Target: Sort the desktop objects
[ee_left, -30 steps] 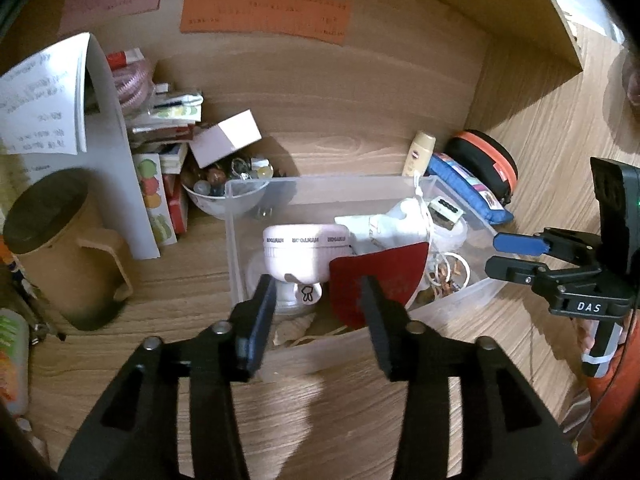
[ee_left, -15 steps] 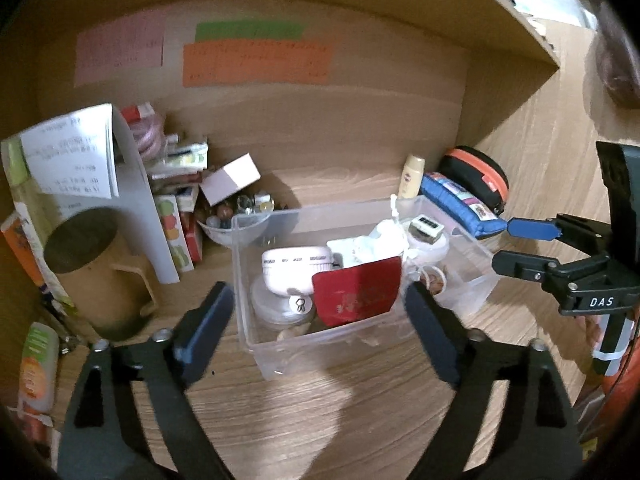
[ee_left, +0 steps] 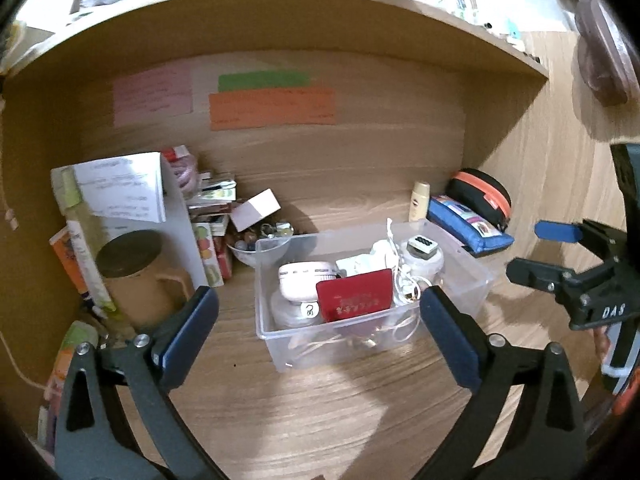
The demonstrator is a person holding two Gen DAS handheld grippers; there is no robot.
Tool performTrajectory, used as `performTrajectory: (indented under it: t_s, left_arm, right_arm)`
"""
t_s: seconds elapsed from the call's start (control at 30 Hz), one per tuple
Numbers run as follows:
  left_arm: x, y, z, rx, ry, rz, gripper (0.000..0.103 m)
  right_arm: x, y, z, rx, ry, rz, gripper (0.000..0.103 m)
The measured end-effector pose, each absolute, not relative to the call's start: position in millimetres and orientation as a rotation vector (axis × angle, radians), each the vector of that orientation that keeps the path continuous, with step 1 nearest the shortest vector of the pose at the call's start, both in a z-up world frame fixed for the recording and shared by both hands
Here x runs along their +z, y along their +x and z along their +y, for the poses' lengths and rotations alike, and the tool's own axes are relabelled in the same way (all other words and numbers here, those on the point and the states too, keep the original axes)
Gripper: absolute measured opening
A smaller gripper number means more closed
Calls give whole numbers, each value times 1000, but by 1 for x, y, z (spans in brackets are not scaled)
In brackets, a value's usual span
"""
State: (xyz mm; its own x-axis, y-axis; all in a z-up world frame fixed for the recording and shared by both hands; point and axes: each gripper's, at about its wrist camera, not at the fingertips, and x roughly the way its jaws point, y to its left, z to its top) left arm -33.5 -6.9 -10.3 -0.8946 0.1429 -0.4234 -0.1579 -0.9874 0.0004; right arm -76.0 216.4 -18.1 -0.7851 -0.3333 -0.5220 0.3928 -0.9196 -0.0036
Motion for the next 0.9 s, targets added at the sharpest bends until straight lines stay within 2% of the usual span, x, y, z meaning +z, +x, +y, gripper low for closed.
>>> performTrajectory:
  t_s: [0.47,0.9]
  left_arm:
    - [-13,2,7,3038,-625,-22,102]
    - [-24,9,22,3032,-648,-10,102]
  right_arm:
    - [-15,-35,221,-2751,626,167,103]
    - [-25,-29,227,-2767,643,154,103]
